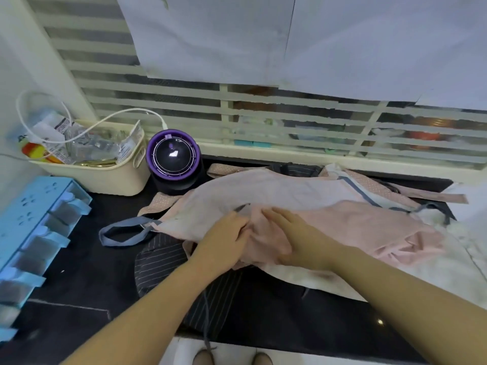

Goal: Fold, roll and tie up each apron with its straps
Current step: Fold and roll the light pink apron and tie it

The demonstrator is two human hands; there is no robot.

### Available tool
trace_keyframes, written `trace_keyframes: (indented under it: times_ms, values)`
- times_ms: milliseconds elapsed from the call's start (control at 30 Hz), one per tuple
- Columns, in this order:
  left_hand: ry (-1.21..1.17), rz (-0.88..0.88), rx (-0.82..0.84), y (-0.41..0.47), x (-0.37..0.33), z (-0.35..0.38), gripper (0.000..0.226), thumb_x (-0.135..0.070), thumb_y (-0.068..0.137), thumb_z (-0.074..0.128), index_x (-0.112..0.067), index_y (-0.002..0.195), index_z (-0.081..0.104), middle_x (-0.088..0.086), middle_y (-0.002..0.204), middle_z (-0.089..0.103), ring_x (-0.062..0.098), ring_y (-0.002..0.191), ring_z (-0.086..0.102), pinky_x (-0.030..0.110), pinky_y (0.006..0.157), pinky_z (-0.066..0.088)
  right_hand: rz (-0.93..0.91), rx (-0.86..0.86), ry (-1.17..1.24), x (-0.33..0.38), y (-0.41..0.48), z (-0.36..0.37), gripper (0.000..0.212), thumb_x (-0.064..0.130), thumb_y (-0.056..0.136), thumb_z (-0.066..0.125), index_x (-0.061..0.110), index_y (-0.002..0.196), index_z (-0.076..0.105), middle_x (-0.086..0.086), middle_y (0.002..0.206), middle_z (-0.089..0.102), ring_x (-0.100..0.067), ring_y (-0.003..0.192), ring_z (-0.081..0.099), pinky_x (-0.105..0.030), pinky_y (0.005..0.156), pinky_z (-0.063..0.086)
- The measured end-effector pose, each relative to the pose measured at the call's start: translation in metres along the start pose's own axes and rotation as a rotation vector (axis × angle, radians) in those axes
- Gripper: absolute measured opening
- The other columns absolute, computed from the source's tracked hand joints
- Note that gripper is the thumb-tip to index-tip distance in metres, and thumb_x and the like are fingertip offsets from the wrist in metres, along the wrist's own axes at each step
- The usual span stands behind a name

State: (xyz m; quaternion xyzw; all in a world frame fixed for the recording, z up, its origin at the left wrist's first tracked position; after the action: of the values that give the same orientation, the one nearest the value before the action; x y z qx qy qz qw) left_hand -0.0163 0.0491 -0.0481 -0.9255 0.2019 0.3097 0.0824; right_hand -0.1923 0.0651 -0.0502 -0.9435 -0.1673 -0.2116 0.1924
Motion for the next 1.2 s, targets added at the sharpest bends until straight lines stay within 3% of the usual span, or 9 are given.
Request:
trace_keyframes:
  times_ms: [100, 200, 367, 467, 567, 733, 900, 1067, 1200]
  values:
    - [0.050, 0.233, -0.155, 0.019, -0.042, -0.047, 0.014, -0.018, 0.099, 0.047, -0.012, 0.094, 0.059, -0.006, 0.089, 0.042, 0.013, 0.080, 0.046, 0.024, 0.074, 0.036, -0.098, -0.156, 0.094, 0.018, -0.001, -0.049, 0.100, 0.033, 0.071, 0.076, 0.032, 0.151, 0.017, 0.011, 0.152, 0.029, -0.009, 0.138, 0.028, -0.030, 0.115, 0.025]
    - [0.107, 0.362, -0.259, 0.038, -0.088, -0.099, 0.020, -0.020, 0.100, 0.044, -0.009, 0.105, 0.060, -0.001, 0.094, 0.043, 0.015, 0.081, 0.047, 0.025, 0.072, 0.036, -0.071, -0.307, 0.211, 0.028, -0.014, -0.110, 0.086, 0.027, 0.071, 0.079, 0.035, 0.143, 0.032, 0.014, 0.131, 0.051, -0.008, 0.117, 0.049, -0.026, 0.094, 0.042]
    - [0.139, 0.527, -0.489, 0.060, -0.157, -0.183, 0.029, -0.021, 0.094, 0.045, -0.007, 0.110, 0.064, 0.010, 0.097, 0.049, 0.022, 0.087, 0.053, 0.026, 0.075, 0.037, -0.034, -0.418, 0.260, 0.031, -0.044, -0.183, 0.045, 0.028, 0.080, 0.074, 0.032, 0.120, 0.056, 0.018, 0.109, 0.063, 0.003, 0.096, 0.060, -0.010, 0.073, 0.046]
    - [0.211, 0.584, -0.535, 0.064, -0.190, -0.218, 0.024, -0.012, 0.096, 0.051, -0.004, 0.114, 0.064, 0.013, 0.097, 0.051, 0.025, 0.091, 0.054, 0.022, 0.073, 0.032, -0.019, -0.556, 0.175, 0.032, -0.056, -0.208, 0.006, 0.022, 0.087, 0.065, 0.016, 0.086, 0.064, 0.006, 0.083, 0.065, -0.013, 0.075, 0.060, -0.023, 0.062, 0.043]
    - [0.269, 0.624, -0.548, 0.059, -0.213, -0.243, 0.015, -0.015, 0.096, 0.054, -0.005, 0.103, 0.063, 0.006, 0.089, 0.046, 0.024, 0.086, 0.051, 0.025, 0.069, 0.029, 0.015, -0.758, 0.140, 0.034, -0.070, -0.235, 0.030, 0.021, 0.092, 0.058, 0.009, 0.066, 0.047, -0.002, 0.065, 0.047, -0.018, 0.062, 0.043, -0.024, 0.048, 0.028]
    - [0.261, 0.559, -0.508, 0.042, -0.223, -0.277, 0.041, -0.033, 0.084, 0.071, -0.020, 0.079, 0.033, -0.016, 0.069, 0.038, 0.001, 0.060, 0.038, 0.012, 0.056, 0.032, -0.058, -1.139, 0.188, 0.062, -0.104, -0.294, 0.016, 0.019, 0.095, 0.051, 0.011, 0.086, 0.061, 0.001, 0.080, 0.060, -0.014, 0.073, 0.051, -0.016, 0.056, 0.034]
    - [0.225, 0.442, -0.468, 0.037, -0.223, -0.313, 0.023, -0.038, 0.080, 0.074, -0.022, 0.083, 0.057, -0.005, 0.078, 0.060, 0.014, 0.073, 0.054, 0.014, 0.060, 0.038, -0.157, -1.252, 0.095, 0.108, -0.134, -0.342, 0.013, 0.019, 0.096, 0.052, 0.016, 0.085, 0.058, 0.010, 0.074, 0.056, 0.000, 0.068, 0.049, -0.004, 0.059, 0.034]
    - [0.338, 0.351, -0.462, 0.021, -0.211, -0.348, 0.028, -0.035, 0.079, 0.076, -0.011, 0.088, 0.064, 0.006, 0.082, 0.063, 0.021, 0.077, 0.057, 0.027, 0.061, 0.039, -0.191, -1.341, -0.137, 0.144, -0.160, -0.360, 0.027, 0.029, 0.096, 0.054, 0.014, 0.074, 0.050, 0.006, 0.061, 0.047, -0.013, 0.060, 0.046, -0.022, 0.056, 0.034]
    - [0.486, 0.260, -0.510, 0.010, -0.185, -0.367, 0.026, -0.020, 0.087, 0.064, -0.023, 0.066, 0.050, -0.002, 0.072, 0.053, 0.025, 0.080, 0.053, 0.032, 0.060, 0.033, -0.057, -1.348, -0.402, 0.162, -0.168, -0.357, 0.040, 0.044, 0.093, 0.053, 0.016, 0.067, 0.042, 0.002, 0.059, 0.047, -0.026, 0.064, 0.046, -0.035, 0.054, 0.028]
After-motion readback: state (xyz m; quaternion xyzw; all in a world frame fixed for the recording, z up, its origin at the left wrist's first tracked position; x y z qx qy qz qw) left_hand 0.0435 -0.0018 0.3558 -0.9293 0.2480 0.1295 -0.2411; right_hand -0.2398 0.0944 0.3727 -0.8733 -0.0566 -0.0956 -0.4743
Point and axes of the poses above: each hand's wrist, its own y-axis towards the middle knuckle, its own z-axis out of the palm, x = y × z, the point moved 3 cm from there along y, towards the middle knuckle
